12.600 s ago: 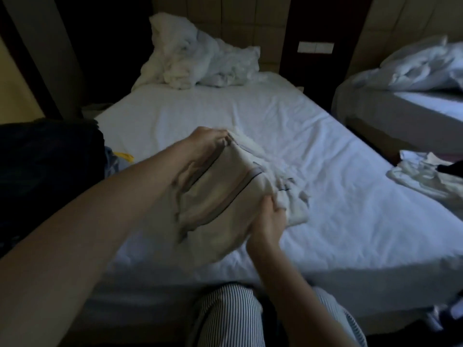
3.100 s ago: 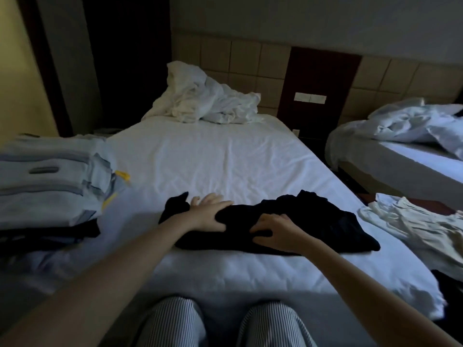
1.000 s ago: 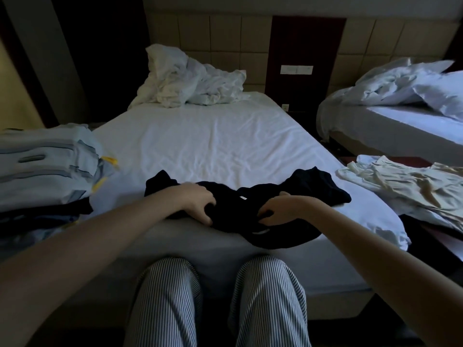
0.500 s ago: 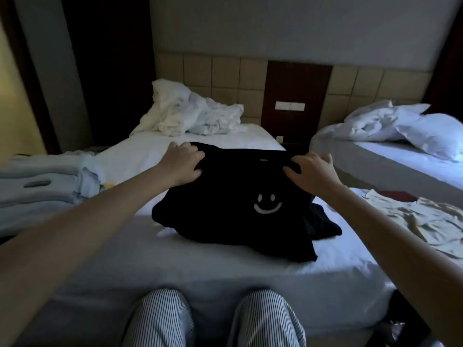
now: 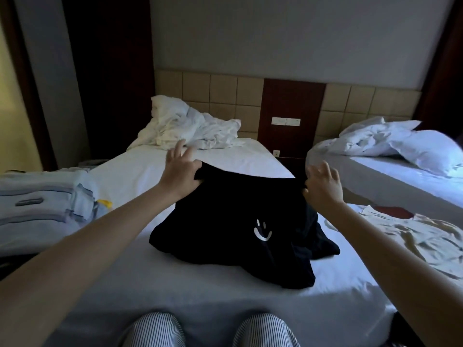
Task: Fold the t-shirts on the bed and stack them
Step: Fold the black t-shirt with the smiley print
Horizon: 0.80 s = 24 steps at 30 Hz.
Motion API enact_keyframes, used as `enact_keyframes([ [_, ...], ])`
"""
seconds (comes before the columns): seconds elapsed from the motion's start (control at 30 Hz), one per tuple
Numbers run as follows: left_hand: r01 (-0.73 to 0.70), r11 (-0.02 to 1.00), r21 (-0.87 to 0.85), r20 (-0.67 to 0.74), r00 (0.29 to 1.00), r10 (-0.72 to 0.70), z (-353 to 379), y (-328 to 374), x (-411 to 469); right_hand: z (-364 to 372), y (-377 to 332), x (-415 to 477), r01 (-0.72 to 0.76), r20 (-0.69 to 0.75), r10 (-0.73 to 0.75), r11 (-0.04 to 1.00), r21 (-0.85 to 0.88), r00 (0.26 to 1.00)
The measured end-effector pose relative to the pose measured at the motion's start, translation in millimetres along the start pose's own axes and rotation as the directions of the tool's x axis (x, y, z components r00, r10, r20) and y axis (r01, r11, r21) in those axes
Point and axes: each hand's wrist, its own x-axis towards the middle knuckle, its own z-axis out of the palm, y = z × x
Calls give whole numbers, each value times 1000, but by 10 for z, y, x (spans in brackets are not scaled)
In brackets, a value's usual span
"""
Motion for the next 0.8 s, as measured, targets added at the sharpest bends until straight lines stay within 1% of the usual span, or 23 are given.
enact_keyframes([
  [0.03,59,982,-182,30,998,-55,-4,-5,7,66,4,9,-20,9,20,999,42,1000],
  [0.07,153,926,-344,110,986,-122,14,0,10,114,-5,20,-49,-4,50,990,136,999],
  [0.1,243,866,-436,190,966,-176,52,-1,12,160,-19,35,-94,-9,100,958,270,995],
  [0.13,307,819,-484,256,945,-203,76,2,6,194,-36,52,-147,14,154,904,402,988],
  [0.2,408,724,-555,395,896,-202,116,-19,-32,235,-58,58,-265,117,245,751,605,962],
  [0.27,538,601,-591,536,819,-207,122,-100,-65,299,-48,61,-316,158,304,589,744,939],
  [0.3,608,546,-576,598,769,-226,127,-159,-74,327,-42,64,-320,173,320,493,809,931],
  [0.33,671,523,-526,669,706,-232,125,-213,-89,312,-62,49,-315,199,316,377,871,928],
  [0.37,705,535,-465,730,648,-220,125,-249,-105,283,-95,38,-310,232,286,268,912,930],
  [0.4,709,587,-392,775,598,-205,104,-256,-112,260,-122,42,-294,242,245,201,935,939],
  [0.43,698,630,-341,799,568,-196,66,-241,-117,233,-145,49,-272,234,204,181,945,951],
  [0.47,684,652,-328,798,570,-197,47,-241,-115,207,-161,67,-241,214,155,184,953,964],
  [0.5,682,640,-354,783,590,-196,28,-247,-110,182,-166,88,-210,193,100,193,959,976],
  [0.53,687,607,-400,763,617,-195,-6,-254,-99,143,-162,104,-189,187,29,200,961,982],
  [0.57,689,572,-446,736,645,-203,-33,-276,-92,121,-140,121,-172,190,-55,238,956,980],
  [0.6,682,551,-481,704,675,-220,-62,-288,-87,113,-94,153,-148,206,-136,346,927,969],
  [0.63,667,548,-506,661,707,-251,-87,-299,-85,94,-60,184,-120,249,-190,515,849,950],
  [0.67,643,555,-527,613,740,-275,-98,-311,-75,74,-40,215,-67,288,-214,683,727,933],
  [0.7,618,568,-544,575,767,-284,-113,-318,-61,65,-32,236,-8,296,-193,825,566,936],
  [0.73,603,584,-543,570,776,-270,-144,-332,-39,56,-30,257,28,264,-148,911,411,953],
  [0.77,596,618,-513,605,762,-232,-196,-338,-13,53,-21,291,16,217,-91,945,327,972],
  [0.8,585,677,-446,670,720,-181,-254,-333,14,14,-18,323,-27,171,-29,948,316,985],
])
